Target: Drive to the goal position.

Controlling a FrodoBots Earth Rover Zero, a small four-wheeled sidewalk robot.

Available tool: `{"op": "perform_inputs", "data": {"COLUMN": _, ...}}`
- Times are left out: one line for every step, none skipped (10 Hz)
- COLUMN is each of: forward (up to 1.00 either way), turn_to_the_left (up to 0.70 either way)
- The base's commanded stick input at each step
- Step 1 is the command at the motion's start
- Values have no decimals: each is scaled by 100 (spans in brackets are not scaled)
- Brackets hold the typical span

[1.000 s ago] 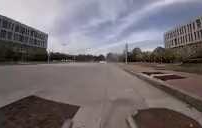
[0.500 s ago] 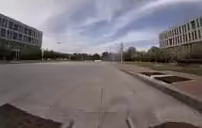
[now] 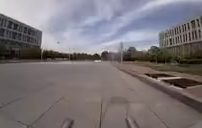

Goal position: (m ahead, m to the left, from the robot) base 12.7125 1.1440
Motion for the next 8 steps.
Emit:
{"op": "perform_inputs", "data": {"forward": 100, "turn_to_the_left": 0}}
{"op": "perform_inputs", "data": {"forward": 100, "turn_to_the_left": 0}}
{"op": "perform_inputs", "data": {"forward": 100, "turn_to_the_left": 0}}
{"op": "perform_inputs", "data": {"forward": 100, "turn_to_the_left": 0}}
{"op": "perform_inputs", "data": {"forward": 100, "turn_to_the_left": 0}}
{"op": "perform_inputs", "data": {"forward": 100, "turn_to_the_left": 0}}
{"op": "perform_inputs", "data": {"forward": 100, "turn_to_the_left": 0}}
{"op": "perform_inputs", "data": {"forward": 100, "turn_to_the_left": 0}}
